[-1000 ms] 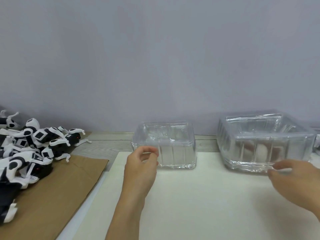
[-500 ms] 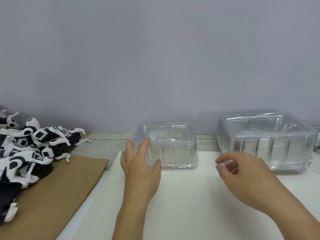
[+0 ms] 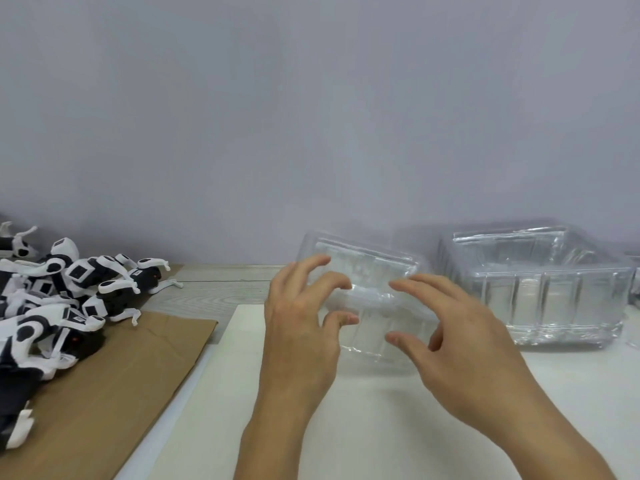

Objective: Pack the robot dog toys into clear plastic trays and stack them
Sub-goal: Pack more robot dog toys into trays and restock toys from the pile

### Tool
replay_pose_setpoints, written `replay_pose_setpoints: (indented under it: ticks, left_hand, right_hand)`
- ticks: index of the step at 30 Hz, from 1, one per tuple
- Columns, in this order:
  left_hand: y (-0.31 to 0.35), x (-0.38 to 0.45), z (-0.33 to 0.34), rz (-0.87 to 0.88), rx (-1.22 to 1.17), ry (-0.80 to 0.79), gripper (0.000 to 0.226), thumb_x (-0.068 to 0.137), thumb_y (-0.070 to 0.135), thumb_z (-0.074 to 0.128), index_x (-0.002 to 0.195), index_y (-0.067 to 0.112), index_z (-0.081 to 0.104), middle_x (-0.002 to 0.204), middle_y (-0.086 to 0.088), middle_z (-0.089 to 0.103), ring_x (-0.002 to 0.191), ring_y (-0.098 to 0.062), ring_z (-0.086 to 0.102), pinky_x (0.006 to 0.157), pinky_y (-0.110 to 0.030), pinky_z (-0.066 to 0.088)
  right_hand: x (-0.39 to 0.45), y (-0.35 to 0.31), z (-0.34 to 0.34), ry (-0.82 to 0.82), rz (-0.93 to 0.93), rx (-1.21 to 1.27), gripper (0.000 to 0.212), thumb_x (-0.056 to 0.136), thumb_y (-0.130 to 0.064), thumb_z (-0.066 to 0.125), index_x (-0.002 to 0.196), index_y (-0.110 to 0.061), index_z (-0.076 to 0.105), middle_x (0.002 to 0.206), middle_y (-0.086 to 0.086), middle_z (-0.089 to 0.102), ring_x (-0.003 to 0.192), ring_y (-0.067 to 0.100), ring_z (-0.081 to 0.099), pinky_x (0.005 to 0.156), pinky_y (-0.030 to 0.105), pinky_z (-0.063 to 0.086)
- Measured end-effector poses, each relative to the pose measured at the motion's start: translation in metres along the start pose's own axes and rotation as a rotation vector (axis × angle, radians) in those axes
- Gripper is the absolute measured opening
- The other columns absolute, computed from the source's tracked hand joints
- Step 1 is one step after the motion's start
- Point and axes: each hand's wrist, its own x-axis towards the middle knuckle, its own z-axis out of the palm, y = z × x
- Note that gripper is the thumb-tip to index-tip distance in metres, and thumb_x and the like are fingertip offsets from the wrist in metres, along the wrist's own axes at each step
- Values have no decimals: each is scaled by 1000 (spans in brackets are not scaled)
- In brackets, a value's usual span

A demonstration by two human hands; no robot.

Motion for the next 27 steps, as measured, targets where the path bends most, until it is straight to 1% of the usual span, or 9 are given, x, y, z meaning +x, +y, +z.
replay_pose_setpoints:
  ticks: [2,3,6,7,10,12,17,22,27]
  left_hand:
    - [6,1,0,69,4,15,32,77,6,82,97,28,72,133,15,54,134,-20,42,107,-47,40]
    - [8,2,1,85,-12,28,33,76,7,83,98,29,73,134,16,54,134,-19,43,108,-42,41]
    - [15,2,-2,24,-126,93,51,68,14,90,101,44,66,135,21,48,132,-6,43,102,-8,35]
    - [16,2,-2,-5,-144,118,59,65,19,92,105,51,61,135,22,46,131,-5,42,99,-5,34]
    - [15,2,-2,-32,-125,180,77,60,36,92,117,61,47,135,27,41,131,0,38,103,-16,34]
    - [16,1,-2,-81,-191,224,84,61,47,89,124,62,37,134,34,41,129,5,38,101,-11,34]
    - [12,2,-4,-316,-501,258,62,63,57,78,116,41,52,111,14,62,99,-6,63,77,-17,49]
    - [10,2,3,-415,-670,-85,37,74,54,78,96,24,71,90,2,74,82,-15,71,73,-27,55]
    - [5,1,8,-351,-668,-124,23,79,41,72,86,19,74,74,5,67,65,-7,58,62,-21,47]
  right_hand:
    - [2,2,-1,70,33,-6,28,83,-40,74,109,-46,67,99,-31,62,62,-11,48,72,15,38]
    - [2,3,-2,107,52,8,19,83,-38,75,100,-44,70,87,-29,65,62,-10,51,68,12,37]
    - [3,2,-4,179,109,49,11,82,-35,76,83,-44,69,74,-29,64,68,-9,55,67,7,33]
    - [3,1,-4,194,124,52,13,82,-35,75,80,-45,67,74,-30,64,65,-7,55,67,10,34]
    - [2,-3,-4,221,166,37,16,84,-32,72,77,-43,62,75,-30,63,64,-7,51,66,26,33]
    - [2,-3,-4,247,194,55,16,86,-30,70,77,-40,61,75,-30,62,66,-7,51,66,30,31]
    - [6,1,-5,343,299,266,15,90,-30,66,78,-38,64,77,-26,64,82,-2,57,75,35,40]
    - [5,-3,0,313,334,459,11,92,-32,65,81,-34,66,84,-30,65,67,16,61,74,45,55]
    - [5,-3,0,215,266,524,15,93,-22,65,79,-28,65,83,-20,66,34,7,47,45,19,45]
